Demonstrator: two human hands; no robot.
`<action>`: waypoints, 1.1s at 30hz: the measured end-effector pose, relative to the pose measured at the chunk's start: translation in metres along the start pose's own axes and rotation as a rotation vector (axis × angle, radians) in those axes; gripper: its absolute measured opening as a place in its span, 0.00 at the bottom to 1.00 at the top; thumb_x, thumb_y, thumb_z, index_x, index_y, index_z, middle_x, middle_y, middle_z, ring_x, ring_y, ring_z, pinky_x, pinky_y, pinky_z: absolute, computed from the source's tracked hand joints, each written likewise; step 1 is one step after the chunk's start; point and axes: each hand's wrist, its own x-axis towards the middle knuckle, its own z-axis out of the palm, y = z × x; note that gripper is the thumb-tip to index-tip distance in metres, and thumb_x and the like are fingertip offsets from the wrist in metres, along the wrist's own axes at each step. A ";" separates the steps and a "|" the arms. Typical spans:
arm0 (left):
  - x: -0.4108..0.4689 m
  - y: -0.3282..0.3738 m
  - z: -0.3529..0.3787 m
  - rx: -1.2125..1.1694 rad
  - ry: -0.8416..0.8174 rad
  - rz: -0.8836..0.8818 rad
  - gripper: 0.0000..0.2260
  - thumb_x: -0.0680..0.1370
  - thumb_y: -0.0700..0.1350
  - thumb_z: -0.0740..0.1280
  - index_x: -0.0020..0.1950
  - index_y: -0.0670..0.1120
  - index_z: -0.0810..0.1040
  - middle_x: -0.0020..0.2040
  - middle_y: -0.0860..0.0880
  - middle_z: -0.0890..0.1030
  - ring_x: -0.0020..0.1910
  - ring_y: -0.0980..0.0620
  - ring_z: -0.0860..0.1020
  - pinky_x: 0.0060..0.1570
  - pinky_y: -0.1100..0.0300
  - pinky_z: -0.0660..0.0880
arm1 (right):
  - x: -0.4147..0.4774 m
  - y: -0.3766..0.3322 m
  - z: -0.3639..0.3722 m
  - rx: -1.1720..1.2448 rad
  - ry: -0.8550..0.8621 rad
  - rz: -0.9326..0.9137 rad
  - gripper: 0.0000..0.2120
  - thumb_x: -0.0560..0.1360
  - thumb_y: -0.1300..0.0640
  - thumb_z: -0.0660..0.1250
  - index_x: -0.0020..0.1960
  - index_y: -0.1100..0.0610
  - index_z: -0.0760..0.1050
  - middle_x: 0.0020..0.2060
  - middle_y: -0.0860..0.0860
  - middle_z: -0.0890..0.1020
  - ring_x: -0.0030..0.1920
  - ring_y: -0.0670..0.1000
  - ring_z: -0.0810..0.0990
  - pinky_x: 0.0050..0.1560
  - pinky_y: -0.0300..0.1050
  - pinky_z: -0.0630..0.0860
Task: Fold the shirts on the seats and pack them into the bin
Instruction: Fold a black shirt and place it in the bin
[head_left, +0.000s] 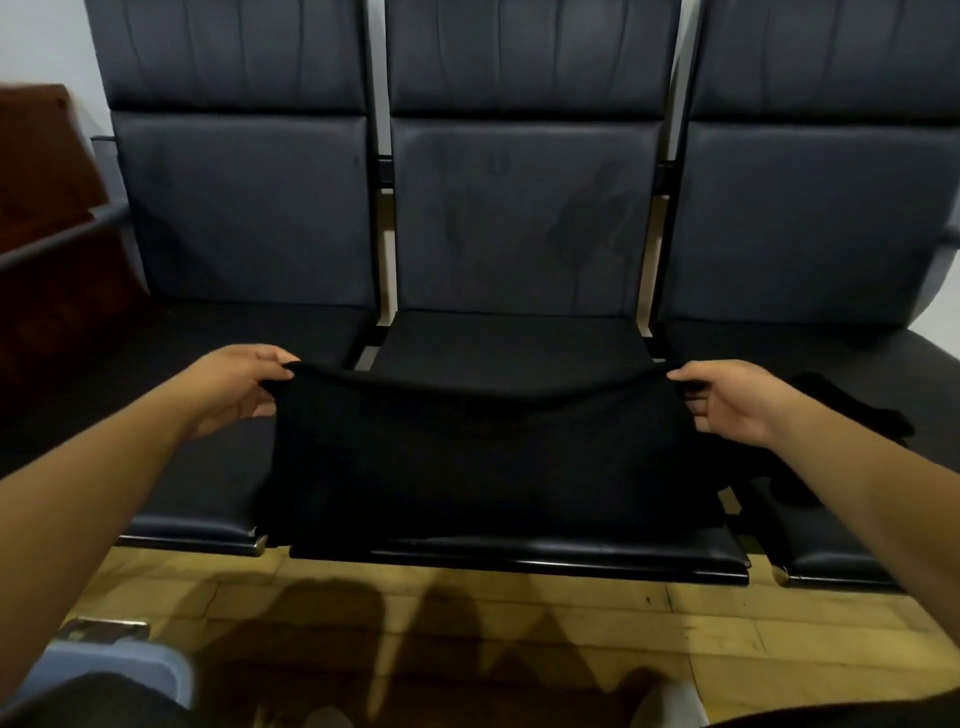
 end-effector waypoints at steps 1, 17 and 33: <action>0.009 -0.012 0.008 0.083 0.056 -0.039 0.09 0.82 0.32 0.60 0.48 0.42 0.77 0.44 0.40 0.80 0.38 0.47 0.80 0.29 0.64 0.79 | 0.009 0.006 0.006 -0.073 0.064 0.013 0.06 0.80 0.64 0.65 0.56 0.59 0.77 0.54 0.59 0.81 0.46 0.56 0.82 0.43 0.50 0.82; -0.004 -0.085 0.149 1.189 -0.216 0.369 0.28 0.83 0.64 0.48 0.82 0.59 0.49 0.83 0.53 0.43 0.81 0.52 0.40 0.79 0.47 0.39 | 0.009 0.116 0.175 -1.390 -0.038 -0.490 0.28 0.85 0.40 0.43 0.82 0.48 0.53 0.82 0.46 0.51 0.81 0.47 0.47 0.80 0.55 0.43; -0.011 -0.073 0.082 0.643 0.118 -0.273 0.26 0.78 0.58 0.71 0.63 0.38 0.74 0.55 0.42 0.78 0.55 0.42 0.78 0.54 0.49 0.78 | 0.000 0.111 0.096 -1.196 0.057 -0.516 0.30 0.83 0.38 0.50 0.81 0.50 0.58 0.81 0.51 0.55 0.81 0.48 0.48 0.80 0.53 0.46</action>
